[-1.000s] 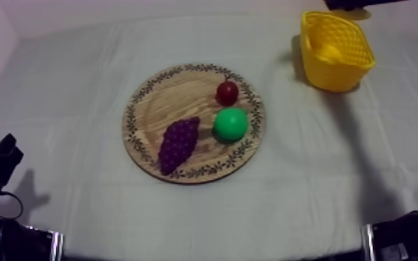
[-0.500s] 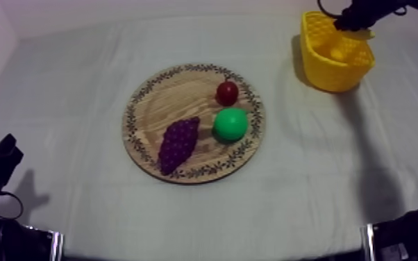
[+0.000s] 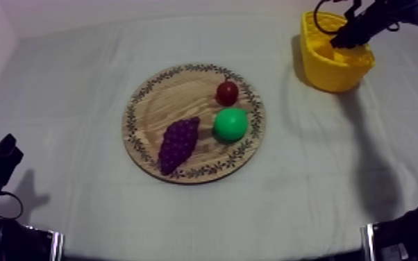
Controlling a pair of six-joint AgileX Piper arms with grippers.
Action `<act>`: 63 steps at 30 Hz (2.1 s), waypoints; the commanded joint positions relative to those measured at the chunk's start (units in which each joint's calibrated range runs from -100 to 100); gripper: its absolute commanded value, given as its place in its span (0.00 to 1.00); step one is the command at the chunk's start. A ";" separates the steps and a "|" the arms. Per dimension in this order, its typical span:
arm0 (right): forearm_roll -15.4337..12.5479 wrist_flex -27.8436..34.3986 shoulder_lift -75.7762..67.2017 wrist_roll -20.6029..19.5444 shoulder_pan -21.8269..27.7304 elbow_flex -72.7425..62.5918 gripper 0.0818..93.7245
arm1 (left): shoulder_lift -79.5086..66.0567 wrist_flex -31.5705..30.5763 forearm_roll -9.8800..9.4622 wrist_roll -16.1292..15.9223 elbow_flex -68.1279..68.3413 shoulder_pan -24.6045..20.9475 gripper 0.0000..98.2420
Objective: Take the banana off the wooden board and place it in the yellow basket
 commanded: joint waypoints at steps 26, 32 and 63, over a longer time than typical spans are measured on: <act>3.71 -12.19 -31.61 -9.37 -2.68 32.32 0.01 | -0.05 0.00 -0.03 0.01 -0.01 -0.02 0.00; 4.56 -11.96 -46.81 -12.27 -3.27 43.96 0.01 | -0.05 0.00 -0.03 -0.01 -0.01 -0.02 0.00; 4.87 3.22 -114.21 -16.88 -2.48 83.80 0.01 | -0.05 0.00 -0.03 0.01 -0.01 -0.02 0.00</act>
